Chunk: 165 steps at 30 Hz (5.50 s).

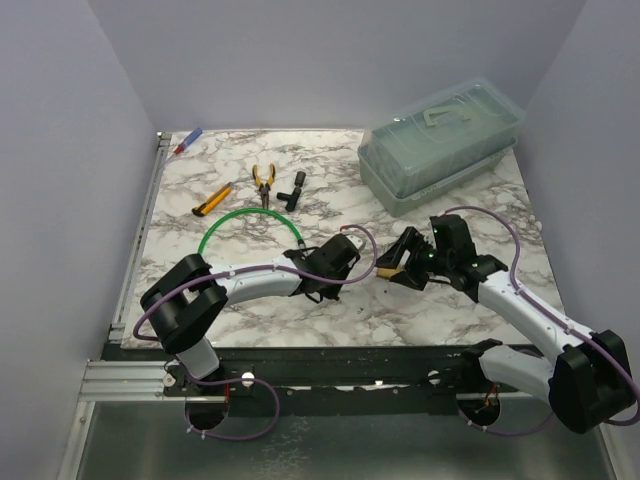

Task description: Unlock with the key

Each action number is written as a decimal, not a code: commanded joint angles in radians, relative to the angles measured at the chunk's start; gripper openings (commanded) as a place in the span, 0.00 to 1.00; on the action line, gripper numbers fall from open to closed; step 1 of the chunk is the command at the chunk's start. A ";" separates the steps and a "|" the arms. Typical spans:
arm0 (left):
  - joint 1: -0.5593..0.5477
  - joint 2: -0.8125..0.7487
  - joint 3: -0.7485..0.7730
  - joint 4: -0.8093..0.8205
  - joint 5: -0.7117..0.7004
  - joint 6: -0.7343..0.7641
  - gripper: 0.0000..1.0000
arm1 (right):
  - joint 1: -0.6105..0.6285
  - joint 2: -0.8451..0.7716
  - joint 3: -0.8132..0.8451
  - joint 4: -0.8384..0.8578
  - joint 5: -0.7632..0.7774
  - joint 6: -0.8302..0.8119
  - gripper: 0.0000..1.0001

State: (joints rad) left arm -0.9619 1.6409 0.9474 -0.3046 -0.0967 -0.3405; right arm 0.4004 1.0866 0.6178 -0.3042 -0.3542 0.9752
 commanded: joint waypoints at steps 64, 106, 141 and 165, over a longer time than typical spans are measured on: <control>0.055 -0.139 -0.159 0.150 0.150 -0.113 0.00 | 0.374 0.505 -0.072 0.500 0.179 0.629 0.38; 0.089 -0.166 -0.180 0.179 0.196 -0.151 0.00 | 0.399 0.546 0.007 0.406 0.218 0.565 0.00; 0.101 -0.796 -0.117 0.145 0.400 -0.170 0.52 | 0.399 -0.194 0.084 0.555 0.039 -0.374 0.00; 0.102 -0.795 -0.201 0.514 0.434 -0.311 0.37 | 0.399 -0.263 0.085 0.673 -0.033 -0.285 0.00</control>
State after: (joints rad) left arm -0.8639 0.8391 0.7658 0.1265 0.2893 -0.6235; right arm 0.7929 0.8410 0.7013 0.3172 -0.3611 0.6735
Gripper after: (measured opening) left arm 0.371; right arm 0.007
